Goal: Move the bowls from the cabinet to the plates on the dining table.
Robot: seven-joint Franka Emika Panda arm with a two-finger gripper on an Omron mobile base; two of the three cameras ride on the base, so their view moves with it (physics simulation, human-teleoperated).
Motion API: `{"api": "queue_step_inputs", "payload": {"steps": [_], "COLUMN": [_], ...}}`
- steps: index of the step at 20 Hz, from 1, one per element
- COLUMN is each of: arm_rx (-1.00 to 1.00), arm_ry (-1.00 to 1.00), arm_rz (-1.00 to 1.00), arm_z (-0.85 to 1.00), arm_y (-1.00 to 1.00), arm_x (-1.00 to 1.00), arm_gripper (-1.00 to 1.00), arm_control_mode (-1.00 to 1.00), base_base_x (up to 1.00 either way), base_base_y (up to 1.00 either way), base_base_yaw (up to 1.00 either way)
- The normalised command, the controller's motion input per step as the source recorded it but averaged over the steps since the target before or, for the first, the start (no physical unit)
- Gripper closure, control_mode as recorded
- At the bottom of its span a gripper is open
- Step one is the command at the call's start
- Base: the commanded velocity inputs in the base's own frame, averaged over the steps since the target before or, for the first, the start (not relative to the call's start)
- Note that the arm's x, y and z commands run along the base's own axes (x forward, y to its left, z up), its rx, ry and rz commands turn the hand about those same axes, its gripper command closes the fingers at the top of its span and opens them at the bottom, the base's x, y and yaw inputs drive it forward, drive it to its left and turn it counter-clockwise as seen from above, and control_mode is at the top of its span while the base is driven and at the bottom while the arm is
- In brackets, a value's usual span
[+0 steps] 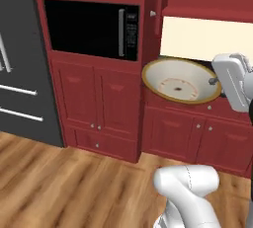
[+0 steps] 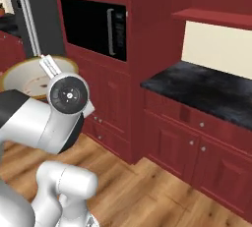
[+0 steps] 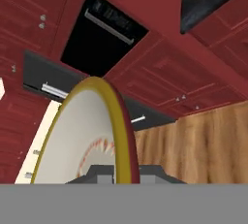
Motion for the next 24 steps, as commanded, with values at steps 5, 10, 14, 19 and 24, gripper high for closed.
{"api": "queue_step_inputs", "payload": {"steps": [5, 10, 14, 19, 24], "arm_rx": [0.00, 0.00, 0.00, 0.00, 0.00], "arm_ry": [0.00, 0.00, 0.00, 0.00, 0.00], "arm_rz": [0.00, 0.00, 0.00, 0.00, 0.00], "arm_z": [0.00, 0.00, 0.00, 0.00, 0.00], "arm_y": [0.00, 0.00, 0.00, 0.00, 0.00], "arm_x": [0.00, 0.00, 0.00, 0.00, 0.00], "arm_gripper": [1.00, 1.00, 1.00, 1.00, 1.00], "arm_control_mode": [1.00, 1.00, 1.00, 1.00, 1.00], "base_base_x": [0.41, 0.59, 0.56, 0.59, 0.89], "base_base_y": [0.19, 0.06, 0.00, 0.00, 0.01], "base_base_yaw": [0.55, 0.50, 0.47, 0.46, 0.23]}}
